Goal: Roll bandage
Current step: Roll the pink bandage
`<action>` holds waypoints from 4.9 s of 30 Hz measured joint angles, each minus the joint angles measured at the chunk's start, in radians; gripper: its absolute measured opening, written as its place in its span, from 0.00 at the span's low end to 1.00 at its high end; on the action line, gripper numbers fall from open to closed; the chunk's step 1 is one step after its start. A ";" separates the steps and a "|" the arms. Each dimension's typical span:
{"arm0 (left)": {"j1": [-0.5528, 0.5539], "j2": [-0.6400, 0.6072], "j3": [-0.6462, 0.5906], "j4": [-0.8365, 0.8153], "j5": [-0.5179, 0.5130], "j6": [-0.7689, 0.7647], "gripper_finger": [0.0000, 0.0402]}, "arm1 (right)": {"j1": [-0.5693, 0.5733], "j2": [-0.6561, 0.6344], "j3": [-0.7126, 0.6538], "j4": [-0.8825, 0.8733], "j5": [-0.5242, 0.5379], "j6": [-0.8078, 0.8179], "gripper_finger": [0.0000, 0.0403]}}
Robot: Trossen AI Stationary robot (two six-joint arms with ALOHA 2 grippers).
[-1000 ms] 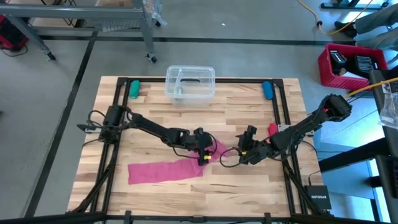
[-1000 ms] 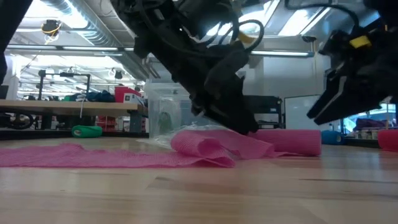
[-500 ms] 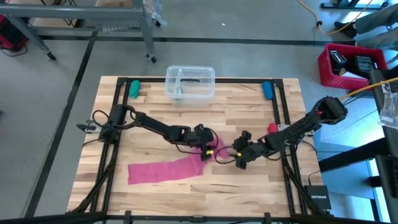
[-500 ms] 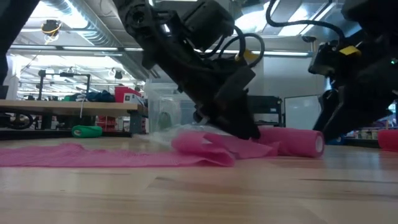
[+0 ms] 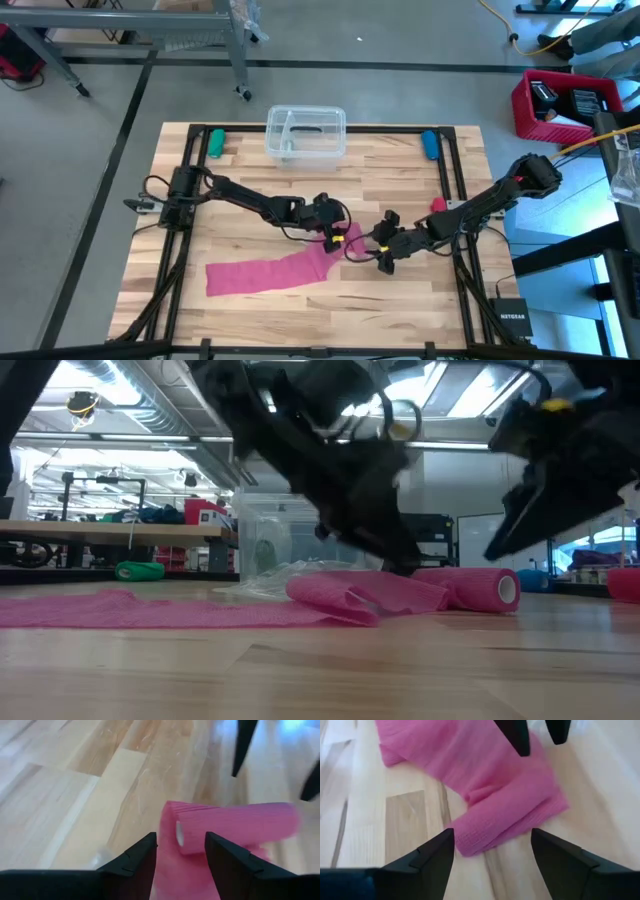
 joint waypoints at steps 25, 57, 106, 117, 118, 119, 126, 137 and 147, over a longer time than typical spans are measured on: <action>-0.159 -0.078 -0.123 -0.160 0.000 -0.207 0.39 | -0.316 -0.004 0.098 -0.019 -0.179 -0.544 0.66; -0.236 -0.081 -0.169 -0.386 -0.011 -0.393 0.39 | -0.315 0.103 0.097 -0.237 -0.002 -0.571 0.66; -0.242 -0.079 -0.172 -0.375 -0.066 -0.393 0.39 | -0.183 0.326 0.153 0.328 -0.245 -0.413 0.66; -0.243 -0.079 -0.172 -0.375 -0.067 -0.385 0.39 | -0.182 0.300 0.156 0.153 -0.097 -0.437 0.66; -0.243 -0.079 -0.172 -0.375 -0.067 -0.385 0.39 | -0.182 0.292 0.155 0.129 -0.068 -0.443 0.66; -0.243 -0.079 -0.172 -0.375 -0.068 -0.382 0.39 | -0.183 0.283 0.153 0.100 -0.040 -0.445 0.66; -0.243 -0.079 -0.172 -0.373 -0.078 -0.362 0.39 | -0.183 0.267 0.150 0.061 0.001 -0.465 0.66; -0.243 -0.078 -0.173 -0.361 -0.079 -0.359 0.39 | -0.182 0.235 0.207 0.060 -0.118 -0.460 0.66; -0.243 -0.078 -0.172 -0.354 -0.080 -0.350 0.39 | -0.093 0.282 0.216 0.223 -0.225 -0.465 0.66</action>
